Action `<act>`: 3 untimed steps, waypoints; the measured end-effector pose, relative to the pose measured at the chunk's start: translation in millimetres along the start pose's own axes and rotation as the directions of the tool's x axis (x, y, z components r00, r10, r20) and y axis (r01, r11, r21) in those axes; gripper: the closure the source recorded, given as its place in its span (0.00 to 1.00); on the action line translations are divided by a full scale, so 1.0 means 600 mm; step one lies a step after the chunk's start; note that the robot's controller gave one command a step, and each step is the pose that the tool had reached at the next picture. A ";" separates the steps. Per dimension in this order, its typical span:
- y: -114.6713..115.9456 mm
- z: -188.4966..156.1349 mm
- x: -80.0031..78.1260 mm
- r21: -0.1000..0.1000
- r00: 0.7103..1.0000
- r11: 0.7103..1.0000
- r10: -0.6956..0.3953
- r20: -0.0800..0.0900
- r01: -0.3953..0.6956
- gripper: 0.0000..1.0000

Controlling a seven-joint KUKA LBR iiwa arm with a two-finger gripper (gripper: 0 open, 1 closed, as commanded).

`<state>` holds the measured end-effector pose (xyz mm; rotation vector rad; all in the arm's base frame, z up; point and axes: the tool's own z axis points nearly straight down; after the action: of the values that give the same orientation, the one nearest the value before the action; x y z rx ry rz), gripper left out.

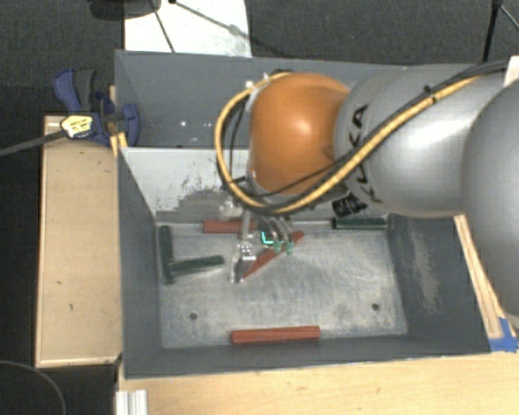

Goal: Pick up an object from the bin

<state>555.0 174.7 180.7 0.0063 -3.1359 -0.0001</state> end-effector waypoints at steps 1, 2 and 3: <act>-0.002 -0.008 -0.003 -0.001 1.000 1.000 0.004 0.008 -0.004 0.00; -0.016 0.079 -0.009 -0.002 0.999 0.999 -0.041 0.015 0.041 0.00; 0.006 0.180 -0.027 0.003 0.893 0.893 -0.450 0.006 0.450 1.00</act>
Offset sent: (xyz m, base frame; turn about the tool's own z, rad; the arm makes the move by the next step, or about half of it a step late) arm 0.0046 -0.0204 -0.1107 -0.0884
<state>570.5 178.6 72.4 0.7324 -3.0563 -0.0003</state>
